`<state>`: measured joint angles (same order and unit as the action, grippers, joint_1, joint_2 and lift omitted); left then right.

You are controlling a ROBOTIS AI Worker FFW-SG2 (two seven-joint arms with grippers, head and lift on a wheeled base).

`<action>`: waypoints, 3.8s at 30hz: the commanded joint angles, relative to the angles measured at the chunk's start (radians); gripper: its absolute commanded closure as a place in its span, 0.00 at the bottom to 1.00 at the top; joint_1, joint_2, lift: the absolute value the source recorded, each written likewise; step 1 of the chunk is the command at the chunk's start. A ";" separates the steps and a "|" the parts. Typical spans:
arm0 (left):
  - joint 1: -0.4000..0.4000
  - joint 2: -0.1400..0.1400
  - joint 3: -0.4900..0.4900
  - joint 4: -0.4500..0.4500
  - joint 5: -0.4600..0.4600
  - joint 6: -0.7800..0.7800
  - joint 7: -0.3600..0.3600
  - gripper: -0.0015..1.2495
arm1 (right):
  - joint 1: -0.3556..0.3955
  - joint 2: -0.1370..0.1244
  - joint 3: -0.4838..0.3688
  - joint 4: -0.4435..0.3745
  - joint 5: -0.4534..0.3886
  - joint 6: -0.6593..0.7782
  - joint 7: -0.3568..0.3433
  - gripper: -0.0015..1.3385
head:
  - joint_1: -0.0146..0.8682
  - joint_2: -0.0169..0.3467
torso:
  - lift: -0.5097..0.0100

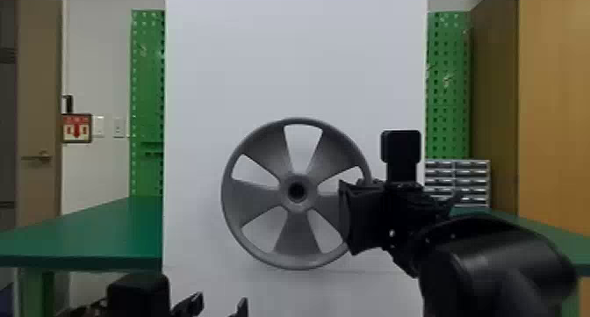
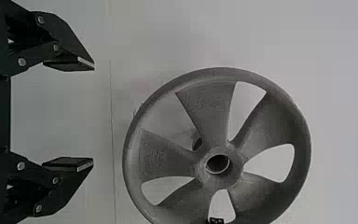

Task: Hold the wheel and insert it

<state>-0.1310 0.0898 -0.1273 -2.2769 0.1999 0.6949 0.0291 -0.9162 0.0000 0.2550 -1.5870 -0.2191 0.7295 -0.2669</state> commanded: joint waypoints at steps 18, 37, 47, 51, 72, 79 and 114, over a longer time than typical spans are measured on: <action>-0.002 -0.001 -0.002 0.000 0.001 0.000 0.000 0.41 | -0.015 0.001 0.004 0.059 0.017 -0.050 -0.002 0.87 | 0.02 0.25 | 0.05; -0.007 0.001 -0.005 0.002 0.001 0.000 0.000 0.41 | -0.050 0.001 0.010 0.148 0.017 -0.088 -0.057 0.87 | 0.02 0.25 | 0.05; -0.007 0.001 -0.005 0.002 0.001 0.000 0.000 0.41 | -0.050 0.001 0.010 0.148 0.018 -0.094 -0.060 0.87 | 0.02 0.25 | 0.05; -0.006 0.001 -0.005 0.002 0.001 0.000 0.000 0.41 | -0.046 0.001 0.007 0.148 0.020 -0.094 -0.060 0.87 | 0.02 0.25 | 0.05; -0.006 -0.001 -0.005 0.004 0.001 0.000 0.000 0.41 | -0.041 0.001 0.009 0.167 0.004 -0.133 -0.043 0.00 | 0.02 0.25 | 0.05; -0.006 -0.001 -0.005 0.005 0.001 0.000 0.000 0.41 | -0.039 0.001 0.009 0.168 0.009 -0.140 -0.031 0.00 | 0.02 0.25 | 0.05; 0.013 0.001 0.021 0.002 0.013 -0.017 0.000 0.41 | 0.326 0.001 0.018 -0.218 0.076 -0.251 0.120 0.00 | 0.02 0.25 | 0.05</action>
<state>-0.1269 0.0904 -0.1164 -2.2731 0.2096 0.6897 0.0291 -0.6762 0.0000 0.2856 -1.7777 -0.1612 0.5486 -0.1609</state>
